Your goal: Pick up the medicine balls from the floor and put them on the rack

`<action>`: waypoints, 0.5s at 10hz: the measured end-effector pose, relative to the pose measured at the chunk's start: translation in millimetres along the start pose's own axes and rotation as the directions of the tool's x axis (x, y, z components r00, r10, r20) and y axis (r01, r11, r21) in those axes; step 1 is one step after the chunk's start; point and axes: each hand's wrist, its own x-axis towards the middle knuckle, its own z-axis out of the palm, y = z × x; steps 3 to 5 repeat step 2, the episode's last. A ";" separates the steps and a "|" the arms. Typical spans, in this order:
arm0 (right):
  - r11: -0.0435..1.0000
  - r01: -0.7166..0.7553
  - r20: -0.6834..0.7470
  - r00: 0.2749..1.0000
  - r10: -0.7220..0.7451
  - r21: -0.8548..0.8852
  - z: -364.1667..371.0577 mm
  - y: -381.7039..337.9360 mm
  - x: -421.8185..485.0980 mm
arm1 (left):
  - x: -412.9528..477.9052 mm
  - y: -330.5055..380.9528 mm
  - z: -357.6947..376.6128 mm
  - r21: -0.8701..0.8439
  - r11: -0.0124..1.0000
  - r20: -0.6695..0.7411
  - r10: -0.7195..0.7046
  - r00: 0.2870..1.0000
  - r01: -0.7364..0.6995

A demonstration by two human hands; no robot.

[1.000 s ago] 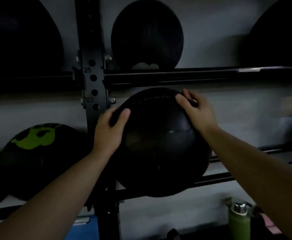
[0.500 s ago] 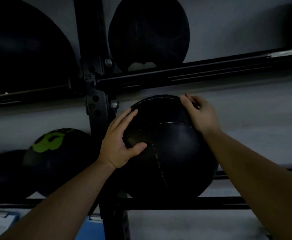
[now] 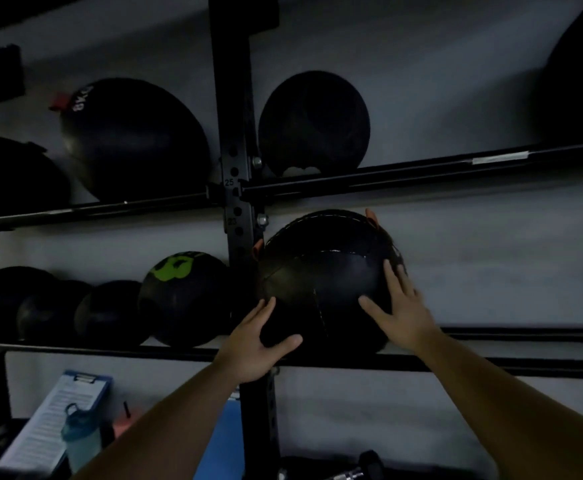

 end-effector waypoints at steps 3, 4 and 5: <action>0.988 -0.016 0.022 1.000 0.019 -0.156 -33.4 -48.9 -96.6 | -71.6 14.7 -26.6 0.037 0.997 0.051 0.063 0.997 -0.065; 0.988 -0.016 0.022 1.000 0.019 -0.156 -33.4 -48.9 -96.6 | -71.6 14.7 -26.6 0.037 0.997 0.051 0.063 0.997 -0.065; 0.988 -0.016 0.022 1.000 0.019 -0.156 -33.4 -48.9 -96.6 | -71.6 14.7 -26.6 0.037 0.997 0.051 0.063 0.997 -0.065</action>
